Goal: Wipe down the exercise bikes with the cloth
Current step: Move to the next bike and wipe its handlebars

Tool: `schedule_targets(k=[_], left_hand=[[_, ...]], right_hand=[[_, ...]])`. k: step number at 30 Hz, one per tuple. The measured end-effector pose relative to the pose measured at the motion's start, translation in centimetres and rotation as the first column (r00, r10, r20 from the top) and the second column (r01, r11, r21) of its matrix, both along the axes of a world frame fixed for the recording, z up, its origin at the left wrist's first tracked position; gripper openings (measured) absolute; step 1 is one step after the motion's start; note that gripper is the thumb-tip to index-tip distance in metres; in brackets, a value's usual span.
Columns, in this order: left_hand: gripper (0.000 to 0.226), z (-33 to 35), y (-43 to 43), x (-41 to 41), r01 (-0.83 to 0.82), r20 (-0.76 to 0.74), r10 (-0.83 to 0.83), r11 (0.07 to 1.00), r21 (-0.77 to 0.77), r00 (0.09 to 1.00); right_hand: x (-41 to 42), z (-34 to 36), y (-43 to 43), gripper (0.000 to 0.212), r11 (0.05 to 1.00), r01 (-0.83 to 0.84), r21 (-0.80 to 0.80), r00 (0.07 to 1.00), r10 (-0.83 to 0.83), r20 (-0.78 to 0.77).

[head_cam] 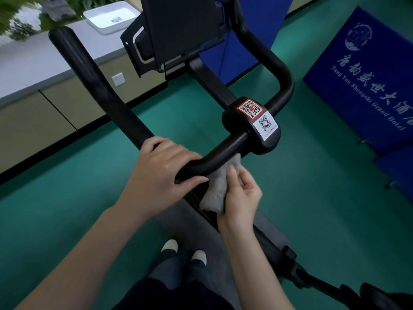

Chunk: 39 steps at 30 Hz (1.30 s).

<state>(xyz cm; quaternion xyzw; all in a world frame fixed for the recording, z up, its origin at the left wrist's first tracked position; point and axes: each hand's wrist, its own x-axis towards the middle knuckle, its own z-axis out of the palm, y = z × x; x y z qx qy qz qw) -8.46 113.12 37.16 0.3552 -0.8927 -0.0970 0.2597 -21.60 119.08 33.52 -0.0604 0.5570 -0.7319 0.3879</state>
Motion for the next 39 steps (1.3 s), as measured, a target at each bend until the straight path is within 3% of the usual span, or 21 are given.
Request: schedule_targets(k=[3,6,17,22,27,35,39], left_hand=[[0.039,0.0,0.0,0.3,0.018,0.005,-0.018,1.0,0.012,1.0],[0.039,-0.1,-0.1,0.6,0.041,0.01,-0.042,0.999,0.027,0.999],[0.036,0.4,-0.7,1.7,0.149,0.057,-0.15,0.989,0.025,0.987],[0.034,0.4,-1.0,1.9,0.17,0.082,-0.168,0.985,-0.02,0.982],[0.035,0.5,-0.6,2.9,0.186,0.072,-0.182,0.982,-0.045,0.981],[0.035,0.3,3.3,5.2,0.031,0.038,-0.028,0.998,-0.059,0.999],[0.036,-0.3,6.9,6.2,-0.125,0.113,0.124,0.992,0.001,0.986]], right_hand=[[-2.0,0.1,-1.6,0.015,0.994,0.112,-0.005,0.994,-0.112,-0.015],[-2.0,0.1,-2.0,0.017,0.992,0.125,-0.002,0.991,-0.125,-0.042],[3.8,0.5,2.3,0.016,0.991,-0.117,0.072,0.987,0.124,-0.098],[4.8,0.3,3.9,0.018,0.956,-0.25,0.156,0.921,0.284,-0.266],[4.2,-0.1,4.7,0.016,0.949,-0.223,0.223,0.881,0.294,-0.371],[2.7,-0.6,5.6,0.015,0.933,-0.264,0.246,0.76,0.358,-0.542],[1.0,-0.7,7.0,0.016,0.905,-0.344,0.25,0.662,0.423,-0.619]])
